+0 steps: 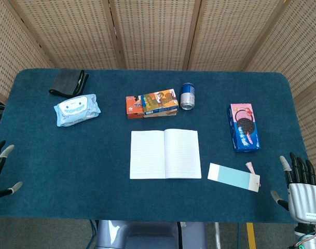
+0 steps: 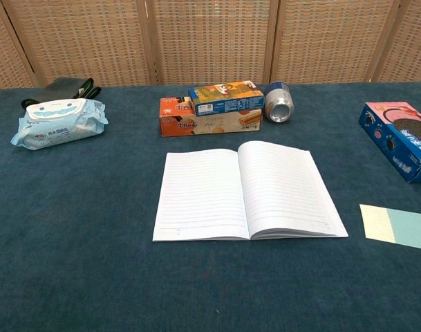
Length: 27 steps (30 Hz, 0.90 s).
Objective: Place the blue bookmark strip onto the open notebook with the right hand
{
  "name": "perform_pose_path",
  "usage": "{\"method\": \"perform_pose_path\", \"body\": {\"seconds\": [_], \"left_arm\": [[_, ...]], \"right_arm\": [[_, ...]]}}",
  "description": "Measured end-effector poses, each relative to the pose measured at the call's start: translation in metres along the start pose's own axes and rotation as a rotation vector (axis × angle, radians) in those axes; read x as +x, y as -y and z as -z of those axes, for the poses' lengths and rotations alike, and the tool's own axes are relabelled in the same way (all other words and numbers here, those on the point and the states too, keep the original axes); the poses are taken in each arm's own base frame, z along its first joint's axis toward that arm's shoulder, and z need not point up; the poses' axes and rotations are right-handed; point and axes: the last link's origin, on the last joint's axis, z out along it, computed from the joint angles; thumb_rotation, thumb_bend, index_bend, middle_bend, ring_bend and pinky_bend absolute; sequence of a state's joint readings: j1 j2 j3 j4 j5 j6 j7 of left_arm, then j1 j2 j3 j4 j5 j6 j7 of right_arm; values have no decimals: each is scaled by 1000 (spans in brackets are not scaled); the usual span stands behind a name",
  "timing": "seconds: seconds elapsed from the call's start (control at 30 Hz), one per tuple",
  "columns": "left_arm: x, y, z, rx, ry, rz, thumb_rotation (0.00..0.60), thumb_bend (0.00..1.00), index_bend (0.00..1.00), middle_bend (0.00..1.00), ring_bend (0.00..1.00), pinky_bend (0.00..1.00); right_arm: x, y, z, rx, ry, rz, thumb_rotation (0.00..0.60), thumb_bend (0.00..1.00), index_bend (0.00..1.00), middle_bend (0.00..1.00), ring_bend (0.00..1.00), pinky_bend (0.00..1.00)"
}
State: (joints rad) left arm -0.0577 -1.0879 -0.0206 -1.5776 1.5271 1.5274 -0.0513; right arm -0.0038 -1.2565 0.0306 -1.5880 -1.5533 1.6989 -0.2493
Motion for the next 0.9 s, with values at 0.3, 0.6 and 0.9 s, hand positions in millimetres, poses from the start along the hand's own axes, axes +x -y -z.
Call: {"method": "perform_pose_path", "body": {"seconds": [0.3,0.6,0.9], "left_arm": [[-2,-1,-1,-5,12,-4,600,0,0,0,0,0],[-2,-1,-3,6,13,4,600,0,0,0,0,0],[0,3,-5,15,18,20,600,0,0,0,0,0]], "right_arm": [[-2,4,2,1,25,-45,600,0,0,0,0,0],[-34,18,-7,9,269,-162,600,13,91,0,0,0],[-58,36,-36,-53,490,-168,600,83,136,0,0,0]]}}
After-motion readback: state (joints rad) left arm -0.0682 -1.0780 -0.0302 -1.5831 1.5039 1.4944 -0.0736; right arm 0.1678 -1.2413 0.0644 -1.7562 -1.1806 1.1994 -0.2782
